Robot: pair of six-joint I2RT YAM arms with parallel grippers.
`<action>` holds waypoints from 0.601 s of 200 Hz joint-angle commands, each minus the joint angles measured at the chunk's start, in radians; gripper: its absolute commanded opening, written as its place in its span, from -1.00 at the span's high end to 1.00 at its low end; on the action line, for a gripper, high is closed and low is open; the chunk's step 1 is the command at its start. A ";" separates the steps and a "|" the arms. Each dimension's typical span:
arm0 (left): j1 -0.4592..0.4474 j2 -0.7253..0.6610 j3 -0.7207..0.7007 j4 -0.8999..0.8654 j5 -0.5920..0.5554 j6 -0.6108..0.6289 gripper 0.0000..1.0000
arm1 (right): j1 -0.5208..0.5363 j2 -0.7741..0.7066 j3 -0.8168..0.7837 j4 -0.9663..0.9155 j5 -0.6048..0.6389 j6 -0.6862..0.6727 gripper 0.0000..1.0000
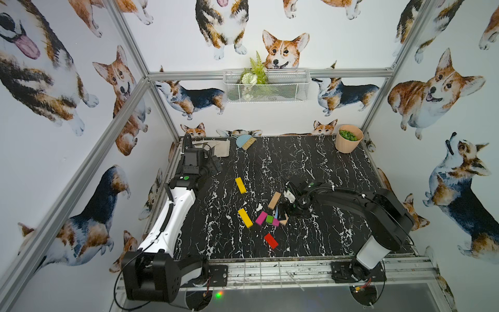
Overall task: Assemble the letter v with building blocks
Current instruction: Adjust the building block at the center of the board.
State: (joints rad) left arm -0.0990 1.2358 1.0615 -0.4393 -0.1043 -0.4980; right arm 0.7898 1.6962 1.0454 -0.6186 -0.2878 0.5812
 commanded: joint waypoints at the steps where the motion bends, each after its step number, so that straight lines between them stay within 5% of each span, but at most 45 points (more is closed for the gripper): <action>1: 0.004 -0.003 -0.004 0.025 -0.014 0.009 -1.00 | -0.001 0.037 0.043 0.020 0.000 -0.017 -0.98; 79: 0.005 0.003 -0.009 0.033 -0.012 0.009 -1.00 | 0.002 0.181 0.248 0.027 -0.047 -0.058 -0.95; 120: 0.004 0.004 -0.008 0.032 -0.011 0.014 -1.00 | 0.004 0.077 0.246 -0.134 0.133 -0.162 -0.94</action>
State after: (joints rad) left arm -0.0959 1.2377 1.0538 -0.4358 -0.1074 -0.4900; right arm 0.7918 1.8378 1.3041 -0.6258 -0.2863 0.4953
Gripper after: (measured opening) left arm 0.999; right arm 0.973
